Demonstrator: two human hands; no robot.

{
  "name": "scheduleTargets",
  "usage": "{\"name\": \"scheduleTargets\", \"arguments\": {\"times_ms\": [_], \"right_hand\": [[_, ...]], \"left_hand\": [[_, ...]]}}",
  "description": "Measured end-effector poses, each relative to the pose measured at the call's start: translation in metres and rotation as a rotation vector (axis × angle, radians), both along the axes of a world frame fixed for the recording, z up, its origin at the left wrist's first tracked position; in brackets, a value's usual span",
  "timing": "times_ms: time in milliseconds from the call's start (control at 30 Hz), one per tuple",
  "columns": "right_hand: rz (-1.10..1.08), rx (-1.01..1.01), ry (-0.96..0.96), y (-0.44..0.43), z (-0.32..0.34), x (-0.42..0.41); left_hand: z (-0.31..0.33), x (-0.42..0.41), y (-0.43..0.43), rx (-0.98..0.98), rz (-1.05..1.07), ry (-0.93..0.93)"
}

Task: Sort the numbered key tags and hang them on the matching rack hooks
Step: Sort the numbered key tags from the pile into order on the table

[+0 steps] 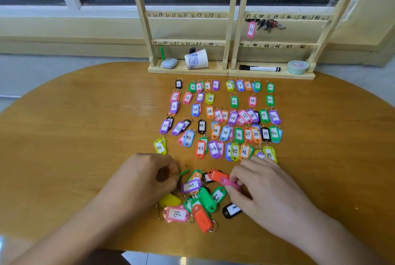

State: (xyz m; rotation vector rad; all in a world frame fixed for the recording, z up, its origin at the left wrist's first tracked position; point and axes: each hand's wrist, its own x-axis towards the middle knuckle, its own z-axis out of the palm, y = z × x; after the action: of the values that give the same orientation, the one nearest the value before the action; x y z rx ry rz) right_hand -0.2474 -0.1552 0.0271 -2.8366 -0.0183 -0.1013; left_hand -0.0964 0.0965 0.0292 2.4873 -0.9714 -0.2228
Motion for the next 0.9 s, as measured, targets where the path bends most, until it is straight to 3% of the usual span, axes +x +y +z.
{"name": "scheduleTargets", "arguments": {"times_ms": [200, 400, 667, 900], "right_hand": [[-0.014, 0.096, -0.016, -0.011, 0.005, 0.011], [-0.145, 0.664, 0.006, -0.027, 0.024, 0.042], [-0.194, 1.024, -0.025, -0.045, 0.028, 0.083], [-0.279, 1.285, -0.111, -0.052, 0.004, 0.078]], "left_hand": [[0.012, 0.012, -0.001, -0.087, 0.134, 0.131], [0.027, 0.03, -0.018, -0.378, 0.245, 0.418], [0.035, 0.059, -0.064, -0.594, 0.24, 0.589], [0.01, 0.059, -0.08, -0.736, 0.332, 0.616]]}}
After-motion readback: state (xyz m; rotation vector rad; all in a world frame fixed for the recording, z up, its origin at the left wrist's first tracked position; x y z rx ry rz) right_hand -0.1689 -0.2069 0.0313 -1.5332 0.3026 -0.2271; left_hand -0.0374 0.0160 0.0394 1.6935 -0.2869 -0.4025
